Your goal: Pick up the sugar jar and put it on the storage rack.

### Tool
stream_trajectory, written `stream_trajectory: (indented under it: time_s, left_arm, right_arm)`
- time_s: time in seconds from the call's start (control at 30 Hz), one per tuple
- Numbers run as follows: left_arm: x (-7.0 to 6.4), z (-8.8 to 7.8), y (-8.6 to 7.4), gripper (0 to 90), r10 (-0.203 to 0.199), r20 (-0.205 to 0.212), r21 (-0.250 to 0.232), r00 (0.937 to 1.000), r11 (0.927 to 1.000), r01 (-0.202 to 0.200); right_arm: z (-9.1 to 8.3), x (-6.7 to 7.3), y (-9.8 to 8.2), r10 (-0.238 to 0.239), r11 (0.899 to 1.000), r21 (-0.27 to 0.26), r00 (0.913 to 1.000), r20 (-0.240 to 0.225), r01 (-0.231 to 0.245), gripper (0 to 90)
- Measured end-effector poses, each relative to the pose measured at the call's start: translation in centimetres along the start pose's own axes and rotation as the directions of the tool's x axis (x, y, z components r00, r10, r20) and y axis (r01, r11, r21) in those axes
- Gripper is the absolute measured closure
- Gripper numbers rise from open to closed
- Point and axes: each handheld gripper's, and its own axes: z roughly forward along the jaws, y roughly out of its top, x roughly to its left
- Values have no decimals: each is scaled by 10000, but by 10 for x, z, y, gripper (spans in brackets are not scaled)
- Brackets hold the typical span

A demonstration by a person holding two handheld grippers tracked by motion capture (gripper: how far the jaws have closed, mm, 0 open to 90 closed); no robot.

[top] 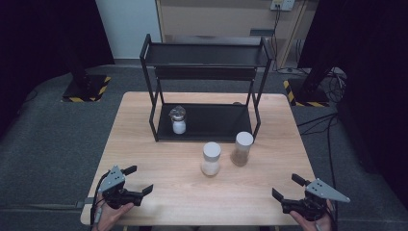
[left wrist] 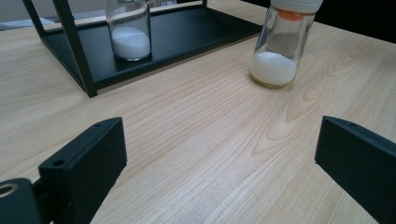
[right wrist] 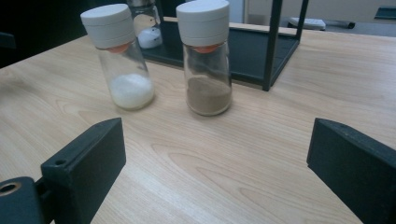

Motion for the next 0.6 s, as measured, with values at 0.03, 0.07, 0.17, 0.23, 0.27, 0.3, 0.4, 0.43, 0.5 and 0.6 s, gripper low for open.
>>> stream_trajectory:
  time_s: [0.03, 0.07, 0.17, 0.23, 0.27, 0.3, 0.4, 0.43, 0.5, 0.6]
  left_arm:
    - [1, 0, 0, 13, -48, 46, 7, 10000, 10000, 48]
    - [2, 0, -1, 13, -97, 84, 17, 9999, 10000, 97]
    - [2, 0, -1, 13, -186, 90, 11, 9998, 9998, 185]
    - [2, 0, -1, 13, -188, 55, 17, 9998, 9998, 188]
    - [2, -1, -1, 13, -209, 49, 32, 9998, 9998, 209]
    - [2, -1, -1, 13, -207, 32, 43, 9998, 9998, 206]
    - [1, -2, -1, 13, -221, 28, 38, 9998, 9997, 221]
    - [1, -2, -1, 13, -223, 34, 26, 9997, 9997, 222]
    - [1, -3, -2, 13, -247, 9, -9, 9997, 9997, 247]
    - [0, -3, -2, 13, -203, 3, -4, 9998, 9998, 203]
  right_arm:
    - [1, 0, 2, 27, 10000, 9, 9999, -100, -27, 48]
    - [2, 1, 4, -45, 10000, 23, 9999, -140, 45, 50]
    - [6, 2, 10, -170, 9998, 37, 9994, -308, 171, 54]
    - [9, 4, 15, -302, 9995, 71, 9988, -392, 305, 54]
    - [10, 4, 18, -347, 9994, 71, 9984, -450, 351, 54]
    - [12, 4, 21, -377, 9993, 64, 9979, -528, 381, 54]
    - [16, 6, 30, -560, 9984, 76, 9958, -721, 567, 55]
    - [18, 7, 33, -614, 9981, 57, 9951, -779, 621, 55]
    - [21, 8, 38, -735, 9972, 45, 9933, -896, 742, 56]
    - [28, 10, 47, -864, 9961, 84, 9899, -1125, 879, 56]
